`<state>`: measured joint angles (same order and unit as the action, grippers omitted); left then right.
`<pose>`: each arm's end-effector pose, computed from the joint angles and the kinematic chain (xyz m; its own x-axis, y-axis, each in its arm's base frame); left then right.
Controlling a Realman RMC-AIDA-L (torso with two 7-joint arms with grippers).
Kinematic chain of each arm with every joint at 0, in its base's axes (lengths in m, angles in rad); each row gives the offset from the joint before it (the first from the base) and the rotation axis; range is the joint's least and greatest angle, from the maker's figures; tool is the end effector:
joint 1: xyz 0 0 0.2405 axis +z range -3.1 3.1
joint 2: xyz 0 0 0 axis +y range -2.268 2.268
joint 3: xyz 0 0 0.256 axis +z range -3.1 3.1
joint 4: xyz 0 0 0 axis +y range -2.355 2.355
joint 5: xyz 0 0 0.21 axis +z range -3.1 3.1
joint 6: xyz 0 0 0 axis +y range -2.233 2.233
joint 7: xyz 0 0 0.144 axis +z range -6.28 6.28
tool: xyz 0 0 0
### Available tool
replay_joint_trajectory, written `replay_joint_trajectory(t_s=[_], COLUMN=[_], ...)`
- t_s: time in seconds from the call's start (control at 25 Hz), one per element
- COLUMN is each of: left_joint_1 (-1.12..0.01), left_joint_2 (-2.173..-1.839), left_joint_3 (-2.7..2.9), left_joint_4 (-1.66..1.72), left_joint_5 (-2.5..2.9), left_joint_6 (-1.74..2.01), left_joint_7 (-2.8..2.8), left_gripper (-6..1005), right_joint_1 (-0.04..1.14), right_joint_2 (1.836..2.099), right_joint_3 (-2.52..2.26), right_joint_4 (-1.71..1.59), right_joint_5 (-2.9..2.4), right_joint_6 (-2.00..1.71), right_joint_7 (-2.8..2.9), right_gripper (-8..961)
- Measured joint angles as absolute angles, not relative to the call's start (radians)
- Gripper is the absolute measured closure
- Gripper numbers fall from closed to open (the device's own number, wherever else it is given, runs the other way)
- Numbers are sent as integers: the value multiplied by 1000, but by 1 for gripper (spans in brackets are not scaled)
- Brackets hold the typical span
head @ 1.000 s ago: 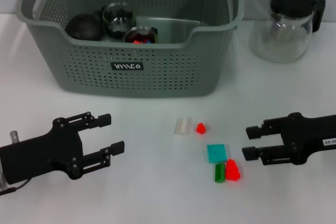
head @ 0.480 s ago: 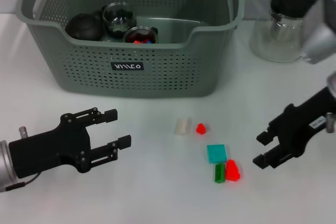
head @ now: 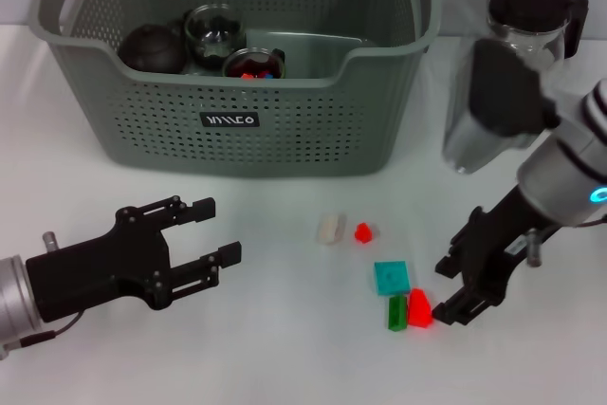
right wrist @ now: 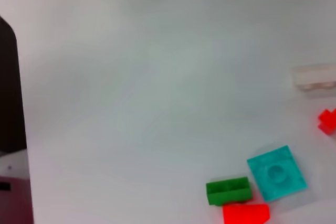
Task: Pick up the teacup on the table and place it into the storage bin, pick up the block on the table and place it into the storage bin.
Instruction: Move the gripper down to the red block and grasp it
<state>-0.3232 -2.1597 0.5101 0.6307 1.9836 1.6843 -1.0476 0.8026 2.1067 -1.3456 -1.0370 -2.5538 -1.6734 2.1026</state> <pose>-0.3025 0.2569 -0.0113 0.7420 0.2122 0.6359 0.4559 -0.8552 -0.2466 0.1666 0.3486 -0.0393 0.8556 -0.2737 0.4394 -0.2852 -0.9576 -0.0411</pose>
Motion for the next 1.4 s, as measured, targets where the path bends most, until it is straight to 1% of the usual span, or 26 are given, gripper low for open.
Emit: replay_joint_trajectory(t_s=[0.36,0.72,1.4], left_joint_1=[-326,-324,-318], left_joint_2=[-2161,-2163,-2163], left_joint_3=[503,503,502], left_joint_4=[613,604,604], left_joint_5=[1984,1984,1985], left_joint_6=[1678,1678,1666], left_joint_7=[-1047,-1046,-1046], left_gripper=[342,342,342], right_joint_1=[781,782,781], right_joint_2=[2109,2108,2109], right_joint_3=[-1539,-1634,-1734], right_joint_4=[-1048,-1041,-1040], right_joint_5=[-2537,-2536,-2516], right_joint_6=[-1568,-1482,-1427], right_joint_7=[2154,2182,2204], right_gripper=[319,319,318])
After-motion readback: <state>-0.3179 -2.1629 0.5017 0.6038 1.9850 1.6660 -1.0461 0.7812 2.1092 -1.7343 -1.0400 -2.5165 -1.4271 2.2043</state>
